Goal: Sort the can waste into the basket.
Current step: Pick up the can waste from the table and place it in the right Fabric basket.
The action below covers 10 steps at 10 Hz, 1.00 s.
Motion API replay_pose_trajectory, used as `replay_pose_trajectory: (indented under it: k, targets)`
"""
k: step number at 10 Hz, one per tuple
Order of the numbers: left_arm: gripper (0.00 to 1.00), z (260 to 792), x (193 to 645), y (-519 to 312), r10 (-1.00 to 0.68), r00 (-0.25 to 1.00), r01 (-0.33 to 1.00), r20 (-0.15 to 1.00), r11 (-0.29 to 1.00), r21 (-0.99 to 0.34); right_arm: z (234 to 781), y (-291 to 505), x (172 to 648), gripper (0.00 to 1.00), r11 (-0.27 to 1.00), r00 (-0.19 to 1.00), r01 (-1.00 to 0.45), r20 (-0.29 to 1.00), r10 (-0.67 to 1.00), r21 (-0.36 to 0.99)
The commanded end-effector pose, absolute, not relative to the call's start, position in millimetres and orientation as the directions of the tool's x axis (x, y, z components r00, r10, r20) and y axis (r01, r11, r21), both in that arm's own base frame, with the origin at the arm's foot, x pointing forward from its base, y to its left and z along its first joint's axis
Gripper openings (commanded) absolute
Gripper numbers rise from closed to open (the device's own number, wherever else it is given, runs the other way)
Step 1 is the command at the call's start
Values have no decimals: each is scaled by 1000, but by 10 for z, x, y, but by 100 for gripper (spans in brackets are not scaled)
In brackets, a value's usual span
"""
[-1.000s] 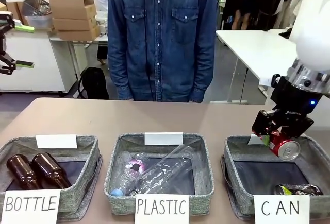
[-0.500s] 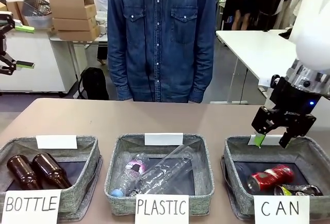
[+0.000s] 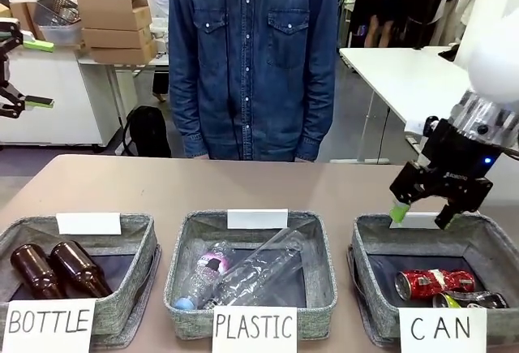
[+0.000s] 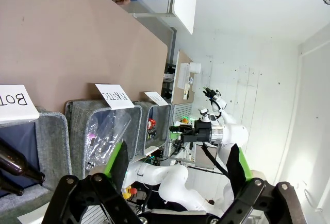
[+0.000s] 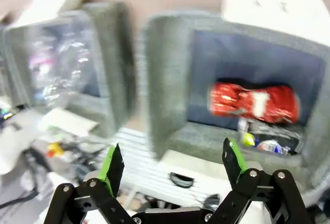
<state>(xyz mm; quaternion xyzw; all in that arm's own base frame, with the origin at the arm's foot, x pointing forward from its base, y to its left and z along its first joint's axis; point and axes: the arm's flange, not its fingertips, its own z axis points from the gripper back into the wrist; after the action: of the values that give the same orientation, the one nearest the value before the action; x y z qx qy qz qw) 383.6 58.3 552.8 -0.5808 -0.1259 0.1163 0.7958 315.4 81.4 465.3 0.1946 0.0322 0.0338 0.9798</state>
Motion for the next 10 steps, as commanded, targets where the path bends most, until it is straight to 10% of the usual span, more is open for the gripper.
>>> replay_pose_trajectory:
  k: [1, 3, 7, 8, 10]
  targets:
    - [100, 5534, 3810, 601, 321, 944, -29, 73, 301, -953, 4817, 722, 3200, 100, 613, 993, -93, 121, -3, 785]
    - [100, 5534, 3810, 601, 321, 944, -29, 73, 301, -953, 5048, 683, 3317, 100, 214, 954, -80, 137, -268, 973]
    - [100, 5534, 3810, 601, 321, 944, -29, 73, 301, -953, 5080, 345, 3370, 100, -304, 963, -41, -44, -267, 952]
    - [100, 5534, 3810, 601, 321, 944, -29, 73, 301, -953, 5304, 432, 3362, 100, 212, 970, 84, -31, -240, 974]
    - [100, 5534, 3810, 601, 321, 944, -29, 73, 301, -953, 5304, 432, 3362, 100, 212, 970, 84, -31, -240, 974]
